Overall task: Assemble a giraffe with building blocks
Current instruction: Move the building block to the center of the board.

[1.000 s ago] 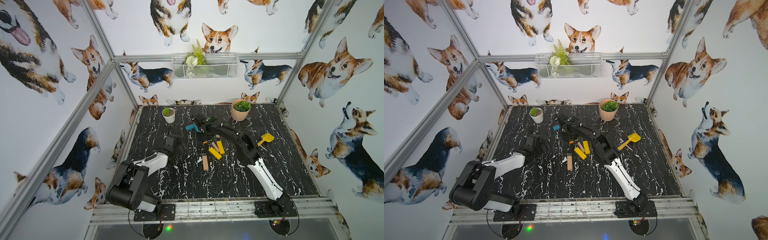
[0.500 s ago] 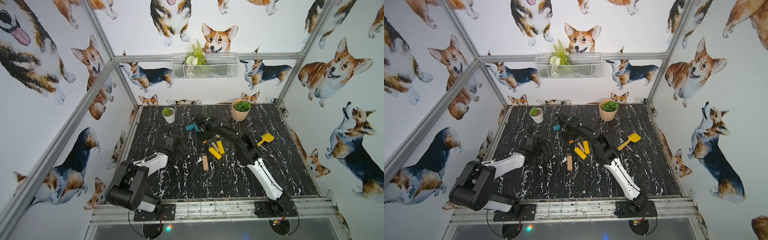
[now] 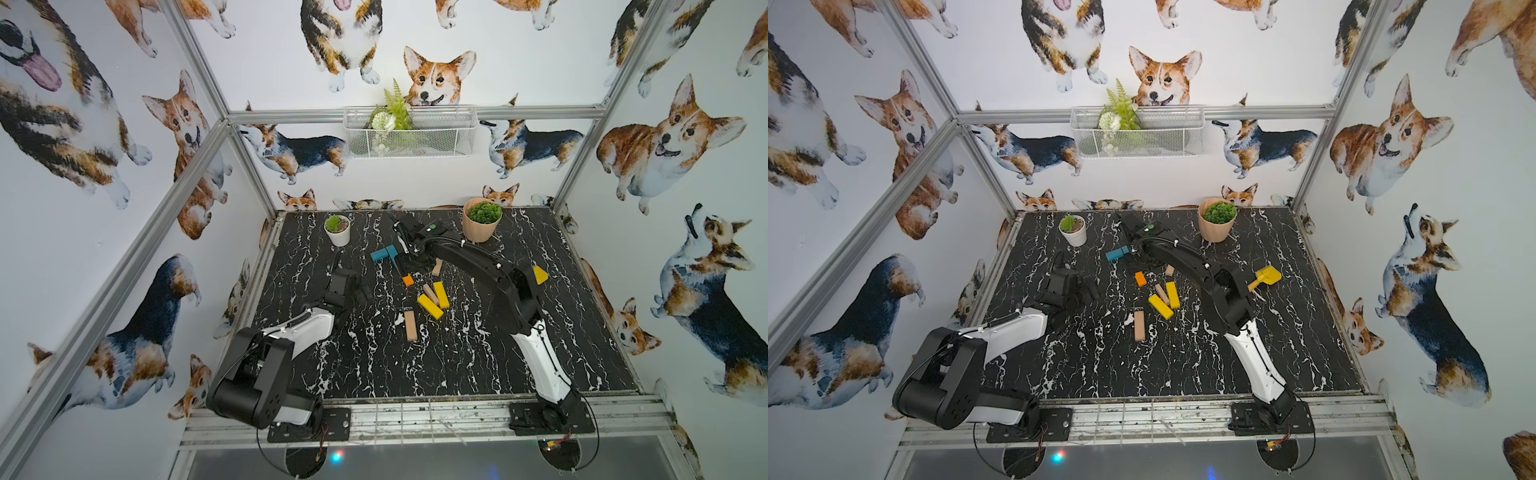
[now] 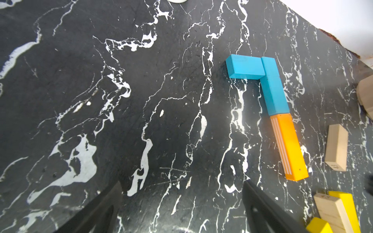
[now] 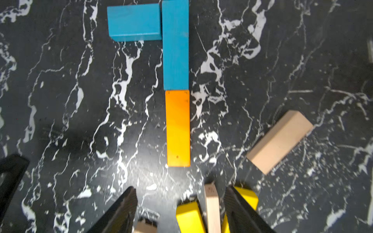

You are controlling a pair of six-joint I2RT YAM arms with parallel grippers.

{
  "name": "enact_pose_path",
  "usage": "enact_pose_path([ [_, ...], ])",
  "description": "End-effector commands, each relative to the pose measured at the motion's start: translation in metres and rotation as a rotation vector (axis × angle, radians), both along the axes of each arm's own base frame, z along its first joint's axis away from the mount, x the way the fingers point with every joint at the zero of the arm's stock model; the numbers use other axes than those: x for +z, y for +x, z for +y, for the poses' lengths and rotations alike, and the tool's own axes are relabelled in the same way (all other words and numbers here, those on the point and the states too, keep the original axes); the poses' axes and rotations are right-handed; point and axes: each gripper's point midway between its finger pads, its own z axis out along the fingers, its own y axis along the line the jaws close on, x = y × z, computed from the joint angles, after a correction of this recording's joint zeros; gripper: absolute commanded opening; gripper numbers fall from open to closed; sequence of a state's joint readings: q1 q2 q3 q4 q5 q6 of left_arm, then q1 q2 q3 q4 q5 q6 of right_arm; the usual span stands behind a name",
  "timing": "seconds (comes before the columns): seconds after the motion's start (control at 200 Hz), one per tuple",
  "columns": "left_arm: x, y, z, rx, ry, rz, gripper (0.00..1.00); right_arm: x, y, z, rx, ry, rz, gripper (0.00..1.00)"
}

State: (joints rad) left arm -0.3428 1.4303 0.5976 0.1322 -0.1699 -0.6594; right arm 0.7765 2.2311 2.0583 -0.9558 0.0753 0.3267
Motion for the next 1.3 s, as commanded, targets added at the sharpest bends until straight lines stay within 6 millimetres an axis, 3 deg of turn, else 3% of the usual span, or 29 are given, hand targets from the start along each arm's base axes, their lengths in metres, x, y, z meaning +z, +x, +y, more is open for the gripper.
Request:
enact_pose_path([
  [0.0, 0.002, 0.002, -0.006, -0.009, -0.033, -0.014, 0.95, 0.008, -0.025, -0.013, 0.001, 0.067, 0.016, 0.72],
  [0.1, 0.005, 0.002, -0.025, -0.018, -0.143, 0.006, 0.94, -0.003, -0.05, -0.031, 0.002, 0.073, 0.044, 0.72],
  [0.215, 0.01, 0.006, -0.048, -0.038, -0.225, 0.024, 0.93, -0.022, -0.059, -0.051, 0.008, 0.0, 0.046, 0.71],
  [0.445, 0.012, 0.01, -0.053, -0.03, -0.25, 0.027, 0.92, -0.045, -0.071, -0.048, 0.108, -0.081, 0.054, 0.75],
  [0.656, 0.014, 0.002, -0.042, -0.016, -0.201, 0.024, 0.92, -0.066, -0.058, -0.049, 0.129, -0.172, 0.024, 0.8],
  [0.871, 0.02, 0.001, -0.039, -0.021, -0.177, 0.012, 0.92, -0.083, -0.038, -0.071, 0.05, -0.288, -0.031, 0.8],
  [1.291, 0.019, 0.007, -0.04, -0.038, -0.148, 0.015, 0.93, -0.103, -0.022, -0.154, -0.265, -0.231, 0.068, 0.75],
])
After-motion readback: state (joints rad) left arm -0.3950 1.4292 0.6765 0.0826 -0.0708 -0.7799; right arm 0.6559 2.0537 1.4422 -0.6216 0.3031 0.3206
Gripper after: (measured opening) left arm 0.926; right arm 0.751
